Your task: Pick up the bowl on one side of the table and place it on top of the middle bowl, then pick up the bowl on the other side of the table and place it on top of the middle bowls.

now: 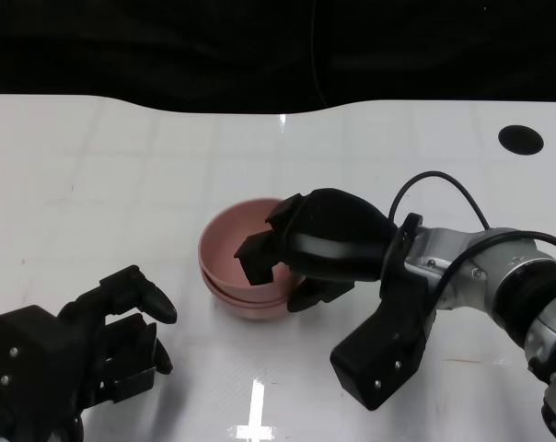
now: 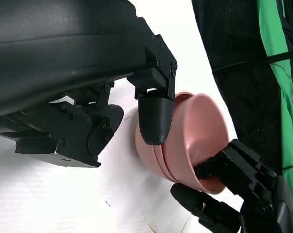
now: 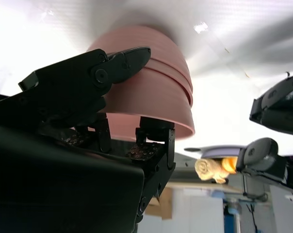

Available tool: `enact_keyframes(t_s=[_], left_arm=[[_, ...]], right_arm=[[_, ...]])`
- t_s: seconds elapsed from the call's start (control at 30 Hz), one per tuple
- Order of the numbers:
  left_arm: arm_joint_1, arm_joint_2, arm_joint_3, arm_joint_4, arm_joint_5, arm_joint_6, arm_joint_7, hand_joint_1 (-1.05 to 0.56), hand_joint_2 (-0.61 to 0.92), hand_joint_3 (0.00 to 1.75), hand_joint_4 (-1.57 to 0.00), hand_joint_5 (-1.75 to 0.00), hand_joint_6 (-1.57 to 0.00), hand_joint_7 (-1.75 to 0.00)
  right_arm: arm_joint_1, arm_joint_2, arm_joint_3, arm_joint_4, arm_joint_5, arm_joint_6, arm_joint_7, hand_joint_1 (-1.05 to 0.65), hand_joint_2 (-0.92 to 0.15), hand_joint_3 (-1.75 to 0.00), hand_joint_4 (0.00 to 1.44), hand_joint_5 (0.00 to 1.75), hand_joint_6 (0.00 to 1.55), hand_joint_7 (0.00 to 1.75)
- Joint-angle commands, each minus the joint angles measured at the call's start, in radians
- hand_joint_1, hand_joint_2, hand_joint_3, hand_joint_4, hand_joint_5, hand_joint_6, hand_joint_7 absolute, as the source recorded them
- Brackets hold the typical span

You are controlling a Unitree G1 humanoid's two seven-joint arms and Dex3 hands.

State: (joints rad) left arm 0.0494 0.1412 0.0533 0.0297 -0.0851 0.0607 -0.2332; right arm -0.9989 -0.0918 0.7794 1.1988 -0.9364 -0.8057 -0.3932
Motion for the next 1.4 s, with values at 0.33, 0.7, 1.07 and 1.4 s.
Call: enact_keyframes(t_s=[0.33, 0.7, 1.07, 1.4], left_arm=[[0.004, 0.013, 0.0, -0.018, 0.017, 0.027, 0.013, 0.2, 0.92, 0.76, -0.63, -1.75, -0.51, -1.75], [0.001, 0.001, 0.0, -0.002, 0.018, 0.004, 0.016, 0.24, 0.92, 0.82, -0.68, -1.75, -0.52, -1.75], [0.008, -0.003, 0.005, -0.016, 0.005, 0.015, 0.016, 0.23, 0.88, 0.91, -0.68, -1.75, -0.5, -1.75], [-0.004, 0.007, 0.028, 0.048, -0.013, -0.084, -0.001, 0.29, 0.79, 1.08, -0.73, -1.75, -0.54, -1.75]], right_arm=[[0.018, -0.04, -0.022, -0.056, 0.027, 0.085, 0.088, -1.05, -0.92, -0.76, 0.0, 0.0, 0.0, 0.0], [0.048, -0.103, -0.026, -0.123, 0.008, 0.095, -0.001, -1.05, -0.92, -0.74, 0.0, 0.0, 0.0, 0.0], [0.245, -0.268, -0.237, -0.282, 0.128, -0.213, -0.376, -0.3, -0.92, -0.14, 0.71, 0.22, 0.65, 0.12], [0.591, -0.29, -0.475, -0.358, 0.418, -0.382, -0.284, 0.02, -0.76, -0.77, 0.94, 1.45, 1.24, 0.35]])
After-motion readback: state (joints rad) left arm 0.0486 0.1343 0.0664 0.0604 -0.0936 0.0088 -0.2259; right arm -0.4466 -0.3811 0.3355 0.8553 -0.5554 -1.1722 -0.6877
